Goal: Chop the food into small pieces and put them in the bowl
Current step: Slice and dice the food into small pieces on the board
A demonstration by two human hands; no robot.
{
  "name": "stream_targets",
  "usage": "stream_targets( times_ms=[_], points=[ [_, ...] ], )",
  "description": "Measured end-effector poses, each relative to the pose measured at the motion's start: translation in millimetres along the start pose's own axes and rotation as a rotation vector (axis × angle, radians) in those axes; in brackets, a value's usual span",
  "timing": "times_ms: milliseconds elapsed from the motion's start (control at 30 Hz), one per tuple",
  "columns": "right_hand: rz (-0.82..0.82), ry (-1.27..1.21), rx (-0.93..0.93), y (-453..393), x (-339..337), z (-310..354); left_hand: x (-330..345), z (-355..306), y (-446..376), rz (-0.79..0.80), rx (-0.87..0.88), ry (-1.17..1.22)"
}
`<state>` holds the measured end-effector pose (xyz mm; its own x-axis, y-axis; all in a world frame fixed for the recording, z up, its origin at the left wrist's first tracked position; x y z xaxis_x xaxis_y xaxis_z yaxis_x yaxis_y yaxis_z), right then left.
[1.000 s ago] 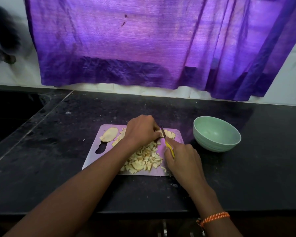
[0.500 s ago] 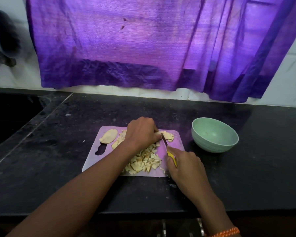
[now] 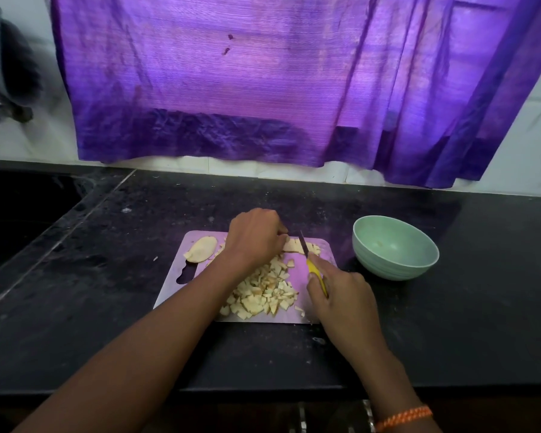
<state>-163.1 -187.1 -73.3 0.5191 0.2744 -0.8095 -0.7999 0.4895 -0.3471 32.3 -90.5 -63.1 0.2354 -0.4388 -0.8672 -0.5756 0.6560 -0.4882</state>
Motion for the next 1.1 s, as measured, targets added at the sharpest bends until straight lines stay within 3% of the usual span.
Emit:
stream_targets(
  times_ms=[367, 733, 1100],
  points=[
    [0.087, 0.171, -0.034, -17.4, 10.3, 10.9, 7.3, 1.1, 1.0, 0.075, 0.007, 0.042],
    [0.152, 0.108, -0.032, -2.2, -0.3, 3.8, 5.8, -3.5, 0.9, 0.080, -0.020, 0.013],
    [0.033, -0.056, -0.004, 10.5, -2.2, -10.6, -3.9, 1.0, 2.2, 0.087, -0.064, 0.085]
  ],
)
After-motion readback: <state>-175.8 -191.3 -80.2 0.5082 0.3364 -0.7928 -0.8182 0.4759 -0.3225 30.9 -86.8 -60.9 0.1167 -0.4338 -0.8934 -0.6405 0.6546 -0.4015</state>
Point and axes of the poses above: each hand's wrist, its own y-axis away from the middle knuckle, its own x-axis out of the palm, z = x × y, the point moved 2 cm from there along -y, towards the middle knuckle, and after that the axes turned 9 degrees about x, right-handed, at the moved point
